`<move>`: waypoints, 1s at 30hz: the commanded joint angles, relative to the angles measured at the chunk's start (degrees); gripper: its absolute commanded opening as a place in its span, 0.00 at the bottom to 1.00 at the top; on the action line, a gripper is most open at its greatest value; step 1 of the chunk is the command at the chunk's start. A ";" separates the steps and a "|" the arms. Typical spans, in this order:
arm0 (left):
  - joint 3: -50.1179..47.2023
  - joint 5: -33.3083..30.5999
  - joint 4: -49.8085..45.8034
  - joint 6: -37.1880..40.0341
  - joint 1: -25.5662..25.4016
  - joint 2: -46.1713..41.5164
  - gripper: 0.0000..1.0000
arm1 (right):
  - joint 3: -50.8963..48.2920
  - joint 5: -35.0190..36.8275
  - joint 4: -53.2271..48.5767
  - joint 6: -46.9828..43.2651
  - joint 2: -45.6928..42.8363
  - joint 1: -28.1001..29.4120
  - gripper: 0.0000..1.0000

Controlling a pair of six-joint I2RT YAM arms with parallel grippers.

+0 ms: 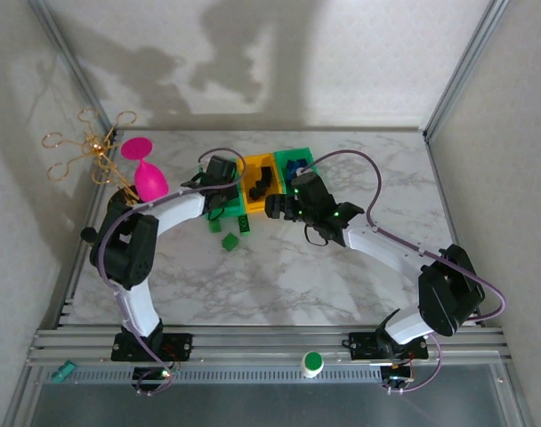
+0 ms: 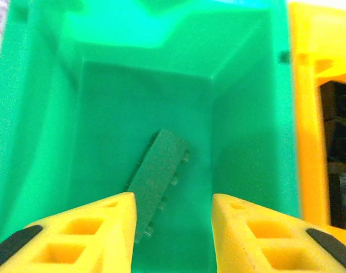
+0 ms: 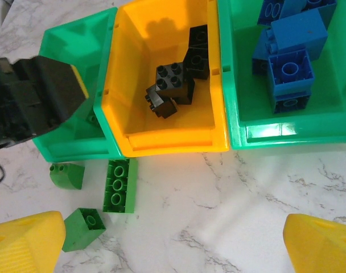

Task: Sort the legos into containers by color
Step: Place the lego in the container, then pick up the lego from the center of the table.

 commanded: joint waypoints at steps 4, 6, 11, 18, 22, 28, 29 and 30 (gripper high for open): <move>-4.12 1.62 0.61 -0.66 0.11 -6.84 0.31 | 0.44 1.02 -0.12 -0.44 -0.08 -0.56 0.99; -6.66 1.81 0.88 -0.90 -0.18 -9.69 0.30 | -0.07 1.08 -0.12 -0.44 -0.62 -0.56 0.99; -13.45 2.98 -1.44 0.50 -2.20 -16.64 0.30 | -1.91 0.48 -0.85 0.17 -2.15 -0.56 0.99; -20.02 4.54 -5.97 3.57 -9.04 -21.14 0.38 | -5.73 0.12 -1.31 1.18 -4.69 -0.54 0.99; -21.78 4.55 -6.79 4.66 -10.26 -20.80 0.45 | -6.66 0.69 -1.52 1.49 -5.54 -0.55 0.99; -21.27 6.94 -7.06 6.70 -10.44 -16.74 0.54 | -6.67 1.08 -1.79 1.58 -5.59 -0.56 0.99; -21.34 7.27 -6.91 6.80 -10.44 -16.51 0.55 | -6.72 1.08 -1.84 1.58 -5.68 -0.56 0.99; -21.44 7.62 -6.75 6.83 -10.46 -16.25 0.56 | -6.72 1.22 -1.90 1.58 -5.77 -0.56 0.99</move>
